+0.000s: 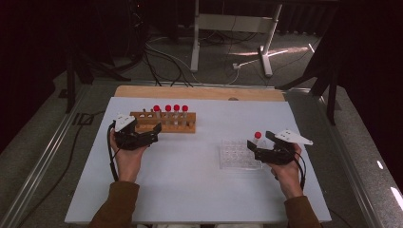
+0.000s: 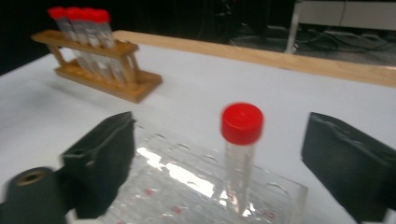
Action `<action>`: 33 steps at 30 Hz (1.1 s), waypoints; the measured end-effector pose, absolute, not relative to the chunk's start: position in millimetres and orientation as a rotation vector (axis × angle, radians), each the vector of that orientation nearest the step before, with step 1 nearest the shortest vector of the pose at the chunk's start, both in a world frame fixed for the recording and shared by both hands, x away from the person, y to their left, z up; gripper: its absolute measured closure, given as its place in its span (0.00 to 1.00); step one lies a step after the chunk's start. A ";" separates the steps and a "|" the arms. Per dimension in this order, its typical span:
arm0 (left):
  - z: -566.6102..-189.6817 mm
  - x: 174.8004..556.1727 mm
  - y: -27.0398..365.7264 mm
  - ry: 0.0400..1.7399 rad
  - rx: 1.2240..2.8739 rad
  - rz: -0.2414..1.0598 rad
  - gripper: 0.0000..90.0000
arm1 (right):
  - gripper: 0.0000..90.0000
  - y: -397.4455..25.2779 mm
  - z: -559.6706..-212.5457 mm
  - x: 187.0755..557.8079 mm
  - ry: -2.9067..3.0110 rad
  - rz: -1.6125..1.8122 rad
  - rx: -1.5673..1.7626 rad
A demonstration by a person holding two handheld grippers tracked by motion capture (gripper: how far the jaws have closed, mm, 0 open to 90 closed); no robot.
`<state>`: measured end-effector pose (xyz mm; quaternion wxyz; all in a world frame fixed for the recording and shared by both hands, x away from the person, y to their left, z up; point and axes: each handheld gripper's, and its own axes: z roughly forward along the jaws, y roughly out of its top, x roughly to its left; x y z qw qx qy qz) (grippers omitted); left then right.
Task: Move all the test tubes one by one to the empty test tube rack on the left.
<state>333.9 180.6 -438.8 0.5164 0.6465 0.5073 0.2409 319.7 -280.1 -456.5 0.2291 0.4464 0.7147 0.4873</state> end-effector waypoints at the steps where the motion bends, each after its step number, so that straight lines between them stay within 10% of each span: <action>1: -438.3 331.0 178.9 1.202 1.548 0.574 0.01 | 0.19 -280.8 -458.3 320.9 1.964 1.336 1.237; 6: -436.6 321.8 166.6 1.136 1.579 0.553 0.01 | 0.49 -281.5 -467.7 323.2 1.969 1.285 1.220; 16: -435.6 314.5 149.5 1.079 1.605 0.522 0.01 | 0.77 -277.6 -476.2 325.0 1.973 1.210 1.196; 33: -411.1 304.7 112.2 0.930 1.672 0.461 0.02 | 0.82 -273.5 -434.1 301.5 1.826 1.326 1.079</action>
